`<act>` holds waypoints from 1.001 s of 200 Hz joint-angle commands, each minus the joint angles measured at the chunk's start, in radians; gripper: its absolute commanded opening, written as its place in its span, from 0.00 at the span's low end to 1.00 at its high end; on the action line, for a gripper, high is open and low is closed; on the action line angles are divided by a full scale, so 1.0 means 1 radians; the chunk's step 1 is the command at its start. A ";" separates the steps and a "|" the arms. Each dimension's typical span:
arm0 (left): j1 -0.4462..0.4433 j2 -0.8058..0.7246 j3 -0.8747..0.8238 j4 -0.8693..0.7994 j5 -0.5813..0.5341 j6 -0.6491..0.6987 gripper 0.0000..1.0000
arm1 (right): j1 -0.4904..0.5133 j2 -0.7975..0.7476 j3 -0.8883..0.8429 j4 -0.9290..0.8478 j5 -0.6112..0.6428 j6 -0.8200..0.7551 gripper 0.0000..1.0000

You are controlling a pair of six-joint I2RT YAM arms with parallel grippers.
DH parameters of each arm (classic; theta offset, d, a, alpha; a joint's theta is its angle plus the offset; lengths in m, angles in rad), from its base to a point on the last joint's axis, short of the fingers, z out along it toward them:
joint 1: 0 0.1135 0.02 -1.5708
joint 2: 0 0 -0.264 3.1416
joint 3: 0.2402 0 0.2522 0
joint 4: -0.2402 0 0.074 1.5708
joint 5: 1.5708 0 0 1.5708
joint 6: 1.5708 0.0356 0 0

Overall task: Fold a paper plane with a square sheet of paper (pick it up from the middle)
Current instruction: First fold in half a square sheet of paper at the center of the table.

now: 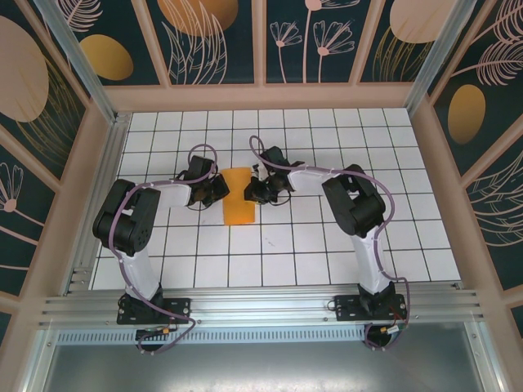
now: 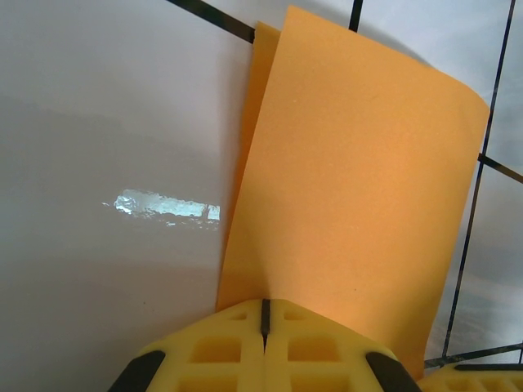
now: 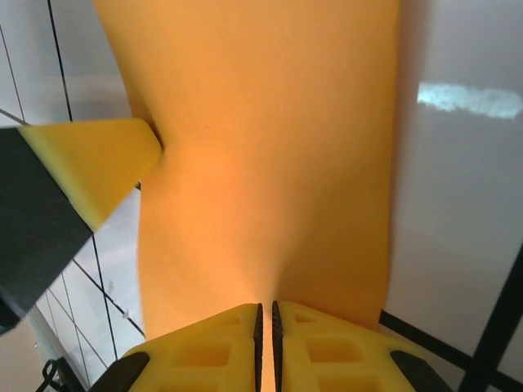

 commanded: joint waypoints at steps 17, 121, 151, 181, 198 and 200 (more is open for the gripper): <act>0.001 0.107 -0.077 -0.195 -0.111 -0.014 0.00 | -0.008 -0.030 -0.044 0.000 -0.060 -0.002 0.16; 0.000 0.109 -0.081 -0.188 -0.109 -0.023 0.00 | -0.011 -0.112 -0.159 -0.026 -0.167 -0.079 0.16; 0.000 0.106 -0.076 -0.194 -0.107 -0.018 0.00 | -0.003 -0.100 -0.136 -0.106 -0.051 -0.094 0.17; 0.000 0.109 -0.074 -0.194 -0.105 -0.016 0.00 | 0.020 -0.105 -0.137 -0.167 -0.022 -0.139 0.17; -0.002 0.113 -0.072 -0.195 -0.107 -0.016 0.00 | 0.034 -0.109 -0.147 -0.193 -0.023 -0.157 0.17; -0.001 0.113 -0.072 -0.194 -0.107 -0.016 0.00 | 0.035 -0.111 -0.148 -0.195 -0.022 -0.159 0.17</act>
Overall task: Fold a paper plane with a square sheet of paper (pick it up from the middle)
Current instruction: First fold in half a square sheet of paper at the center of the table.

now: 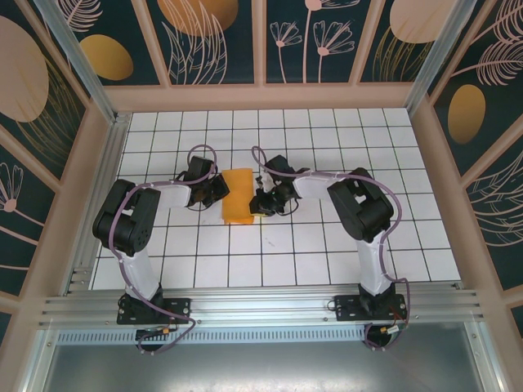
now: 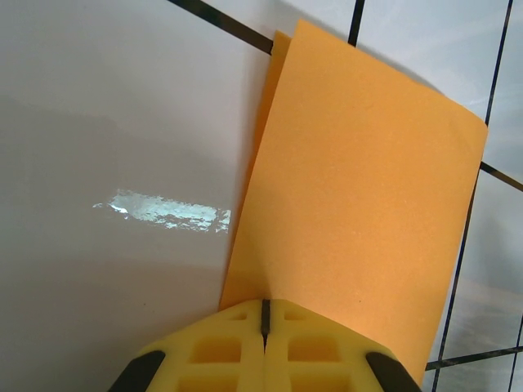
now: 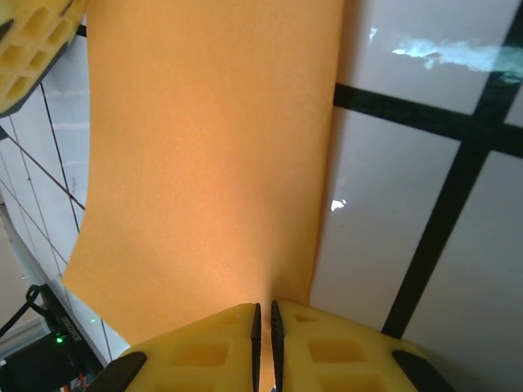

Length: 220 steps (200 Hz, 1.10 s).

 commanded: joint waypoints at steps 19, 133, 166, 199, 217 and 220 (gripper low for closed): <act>-0.002 0.113 -0.063 -0.216 -0.107 0.002 0.00 | 0.029 -0.053 -0.039 -0.147 0.036 -0.059 0.17; -0.005 0.097 -0.059 -0.197 -0.097 -0.024 0.00 | 0.035 -0.132 0.041 -0.021 0.161 -0.010 0.18; -0.006 0.099 -0.064 -0.193 -0.099 -0.026 0.00 | 0.046 -0.042 0.078 0.003 0.112 0.026 0.17; -0.006 0.101 -0.068 -0.196 -0.101 -0.026 0.00 | 0.046 -0.007 0.038 0.019 0.041 0.026 0.17; -0.007 0.104 -0.066 -0.196 -0.101 -0.029 0.00 | 0.046 -0.001 0.010 -0.001 0.016 0.008 0.16; -0.007 0.104 -0.066 -0.197 -0.101 -0.029 0.00 | 0.046 -0.002 0.003 -0.007 0.017 0.004 0.17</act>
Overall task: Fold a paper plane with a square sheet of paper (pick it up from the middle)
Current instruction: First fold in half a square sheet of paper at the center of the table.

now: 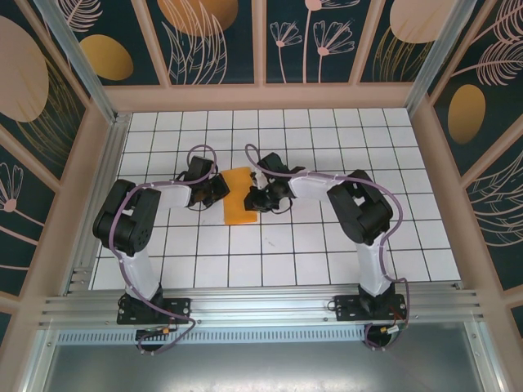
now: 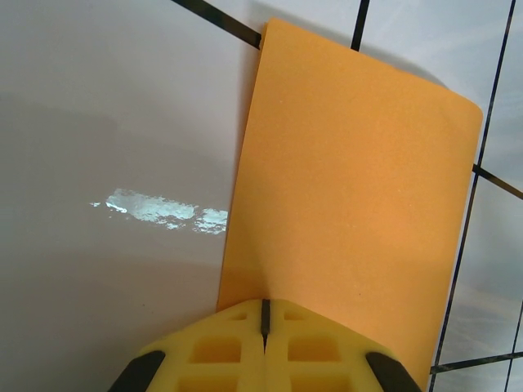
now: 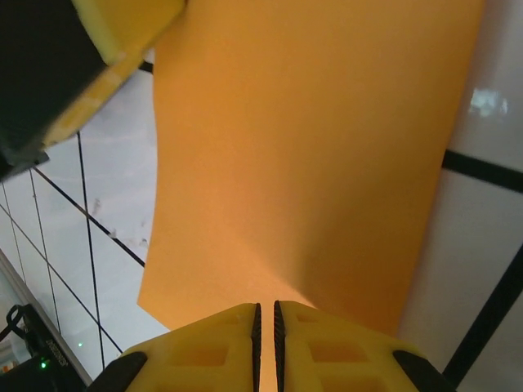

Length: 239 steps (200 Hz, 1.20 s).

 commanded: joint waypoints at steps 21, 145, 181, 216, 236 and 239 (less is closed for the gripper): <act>-0.003 0.104 -0.065 -0.202 -0.099 -0.005 0.00 | -0.007 -0.004 -0.098 -0.038 -0.077 -0.038 0.16; -0.003 0.087 -0.061 -0.196 -0.089 -0.002 0.00 | -0.045 -0.206 -0.140 0.110 0.074 0.035 0.17; -0.003 0.078 -0.061 -0.200 -0.087 -0.002 0.00 | -0.013 -0.079 -0.065 0.109 0.074 0.089 0.16; -0.003 0.068 -0.056 -0.206 -0.086 -0.002 0.00 | -0.013 -0.046 -0.087 0.101 0.023 0.095 0.14; -0.003 0.061 -0.046 -0.211 -0.083 -0.002 0.00 | -0.012 -0.038 -0.104 0.068 0.006 0.080 0.13; -0.003 0.061 -0.044 -0.210 -0.084 -0.002 0.00 | -0.012 -0.036 -0.105 0.062 0.008 0.078 0.13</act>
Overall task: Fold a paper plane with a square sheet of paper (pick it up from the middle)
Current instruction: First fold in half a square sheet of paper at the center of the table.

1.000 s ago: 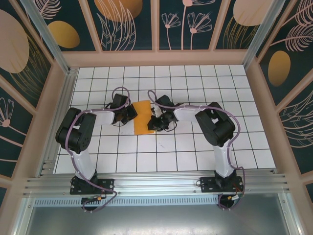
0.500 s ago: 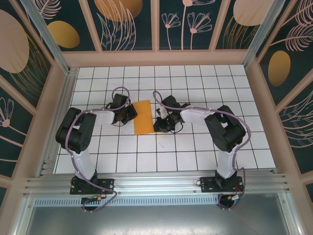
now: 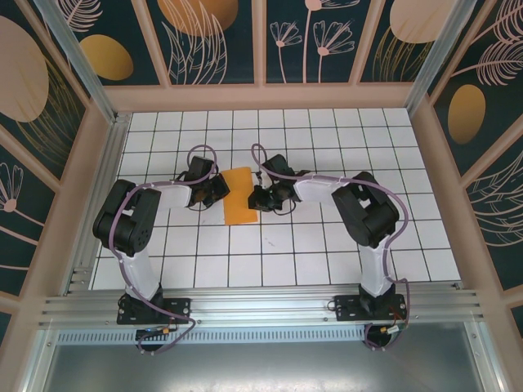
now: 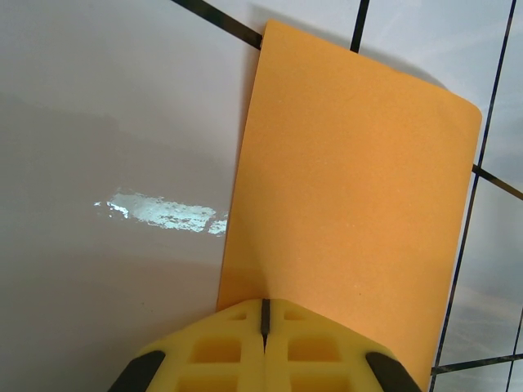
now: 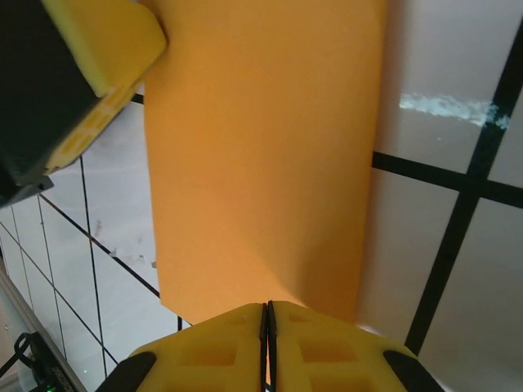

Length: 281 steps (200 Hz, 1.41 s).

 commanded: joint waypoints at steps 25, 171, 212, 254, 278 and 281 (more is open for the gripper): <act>-0.001 0.040 -0.027 -0.203 -0.056 0.002 0.00 | 0.001 0.030 -0.035 -0.074 -0.024 -0.009 0.12; -0.085 0.049 0.084 0.115 0.320 -0.053 0.13 | -0.005 0.079 -0.051 -0.118 0.014 -0.002 0.06; -0.098 0.121 0.139 0.054 0.281 -0.044 0.12 | -0.004 0.078 -0.052 -0.123 0.014 0.001 0.05; -0.098 0.177 0.182 -0.016 0.249 -0.042 0.10 | 0.000 0.079 -0.056 -0.136 0.019 -0.005 0.05; -0.098 0.203 0.231 -0.114 0.162 -0.032 0.06 | 0.004 0.086 -0.058 -0.156 0.033 -0.007 0.05; -0.098 0.205 0.235 -0.120 0.153 -0.032 0.05 | 0.004 0.087 -0.059 -0.159 0.035 -0.008 0.05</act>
